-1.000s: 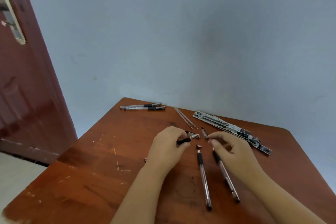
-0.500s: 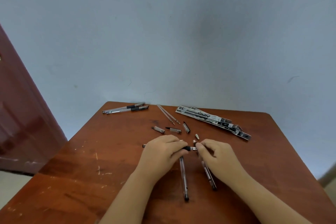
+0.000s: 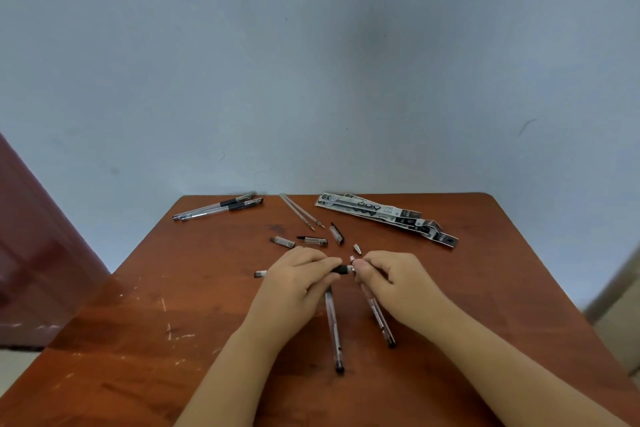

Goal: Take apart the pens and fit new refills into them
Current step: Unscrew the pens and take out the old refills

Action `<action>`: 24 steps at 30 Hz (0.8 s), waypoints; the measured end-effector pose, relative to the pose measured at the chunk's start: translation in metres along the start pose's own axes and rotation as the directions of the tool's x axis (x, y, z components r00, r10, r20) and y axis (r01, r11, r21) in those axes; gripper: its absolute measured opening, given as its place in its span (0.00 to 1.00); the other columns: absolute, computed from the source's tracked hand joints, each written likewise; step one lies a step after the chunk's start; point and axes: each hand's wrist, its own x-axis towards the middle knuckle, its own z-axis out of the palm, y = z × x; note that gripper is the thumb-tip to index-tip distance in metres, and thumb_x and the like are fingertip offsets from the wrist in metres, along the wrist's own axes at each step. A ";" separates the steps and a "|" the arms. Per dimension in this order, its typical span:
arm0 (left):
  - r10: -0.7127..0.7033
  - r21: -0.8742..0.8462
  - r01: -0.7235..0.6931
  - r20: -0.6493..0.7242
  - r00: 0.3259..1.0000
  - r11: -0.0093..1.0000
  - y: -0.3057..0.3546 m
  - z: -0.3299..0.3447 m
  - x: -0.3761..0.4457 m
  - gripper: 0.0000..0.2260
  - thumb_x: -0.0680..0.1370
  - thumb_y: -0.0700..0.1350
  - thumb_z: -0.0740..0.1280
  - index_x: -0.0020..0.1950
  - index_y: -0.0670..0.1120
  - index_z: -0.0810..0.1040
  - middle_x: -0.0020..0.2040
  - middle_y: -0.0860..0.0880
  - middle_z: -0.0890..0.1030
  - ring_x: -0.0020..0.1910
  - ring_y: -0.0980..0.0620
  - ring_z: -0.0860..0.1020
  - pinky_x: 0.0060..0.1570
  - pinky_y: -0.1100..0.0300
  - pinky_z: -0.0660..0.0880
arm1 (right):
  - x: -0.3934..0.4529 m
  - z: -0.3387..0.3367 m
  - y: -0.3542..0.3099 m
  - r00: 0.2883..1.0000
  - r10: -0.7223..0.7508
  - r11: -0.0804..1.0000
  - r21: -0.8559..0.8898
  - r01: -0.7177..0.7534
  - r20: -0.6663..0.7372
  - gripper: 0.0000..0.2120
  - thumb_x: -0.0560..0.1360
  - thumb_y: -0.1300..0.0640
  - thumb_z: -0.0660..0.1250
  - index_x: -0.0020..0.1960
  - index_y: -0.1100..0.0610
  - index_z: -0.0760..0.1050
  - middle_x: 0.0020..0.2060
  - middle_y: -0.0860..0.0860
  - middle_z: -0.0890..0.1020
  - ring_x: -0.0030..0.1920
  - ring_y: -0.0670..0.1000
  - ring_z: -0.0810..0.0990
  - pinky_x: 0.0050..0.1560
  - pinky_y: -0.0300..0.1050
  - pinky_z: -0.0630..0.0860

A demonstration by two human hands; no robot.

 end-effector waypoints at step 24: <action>-0.046 0.028 0.047 -0.059 0.997 0.998 -0.003 -0.003 0.001 0.14 0.70 0.49 0.61 0.45 0.45 0.83 0.38 0.50 0.82 0.44 0.56 0.72 0.49 0.67 0.68 | -0.001 0.004 0.005 0.963 -0.242 0.970 0.007 0.245 -0.119 0.17 0.68 0.48 0.58 0.54 0.50 0.74 0.43 0.37 0.75 0.46 0.38 0.74 0.47 0.26 0.71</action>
